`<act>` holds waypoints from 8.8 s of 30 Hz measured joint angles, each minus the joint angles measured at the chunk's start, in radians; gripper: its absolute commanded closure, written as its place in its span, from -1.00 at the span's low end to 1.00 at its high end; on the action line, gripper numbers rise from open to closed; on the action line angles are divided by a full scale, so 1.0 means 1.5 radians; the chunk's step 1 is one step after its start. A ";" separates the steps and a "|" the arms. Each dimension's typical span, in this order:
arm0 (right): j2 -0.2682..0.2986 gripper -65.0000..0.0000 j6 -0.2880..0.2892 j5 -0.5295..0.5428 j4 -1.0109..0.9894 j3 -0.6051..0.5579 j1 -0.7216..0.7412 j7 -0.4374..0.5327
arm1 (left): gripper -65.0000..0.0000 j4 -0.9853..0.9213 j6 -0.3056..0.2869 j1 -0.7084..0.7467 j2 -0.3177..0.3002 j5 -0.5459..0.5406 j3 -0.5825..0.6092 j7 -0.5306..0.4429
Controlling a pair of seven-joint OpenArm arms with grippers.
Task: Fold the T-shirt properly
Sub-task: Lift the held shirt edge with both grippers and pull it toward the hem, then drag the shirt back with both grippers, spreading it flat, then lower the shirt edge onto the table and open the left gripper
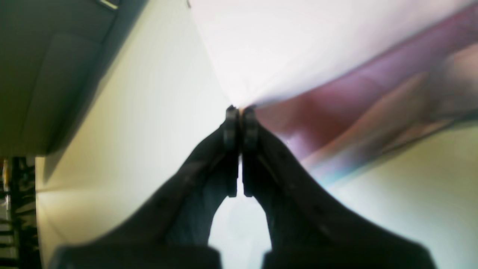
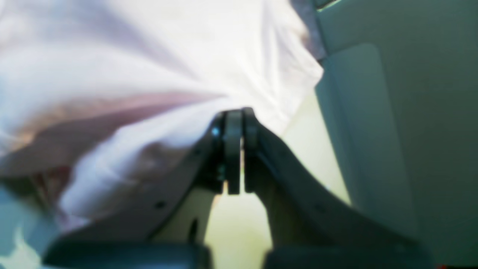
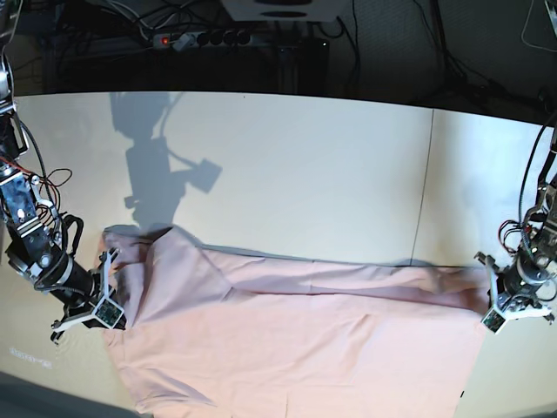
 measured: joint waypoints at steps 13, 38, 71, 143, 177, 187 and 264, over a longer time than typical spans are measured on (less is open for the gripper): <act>-0.069 1.00 0.000 -0.025 -0.125 0.000 0.061 0.028 | 1.00 -0.156 -0.004 -0.104 0.043 0.009 0.050 -0.049; -0.097 -0.26 -0.003 0.140 -0.216 0.023 0.085 0.041 | 0.38 -0.164 0.139 -0.137 0.070 -0.045 0.050 -0.023; -0.197 1.00 -0.005 0.257 -0.283 0.216 -0.012 -0.050 | 1.00 -0.306 0.132 -0.142 0.170 -0.206 0.049 -0.017; -0.097 1.00 -0.005 0.320 0.128 0.401 -0.471 -0.170 | 1.00 0.206 0.153 0.285 0.033 0.038 -0.037 0.289; -0.097 1.00 -0.004 0.388 0.266 0.508 -0.631 -0.274 | 1.00 0.438 0.096 0.490 -0.021 -0.074 -0.199 0.403; -0.097 1.00 -0.004 0.390 0.304 0.559 -0.699 -0.277 | 1.00 0.486 0.093 0.534 -0.021 -0.070 -0.201 0.403; -0.098 1.00 -0.003 0.411 0.310 0.599 -0.780 -0.284 | 1.00 0.409 0.012 0.629 0.035 -0.178 -0.355 0.261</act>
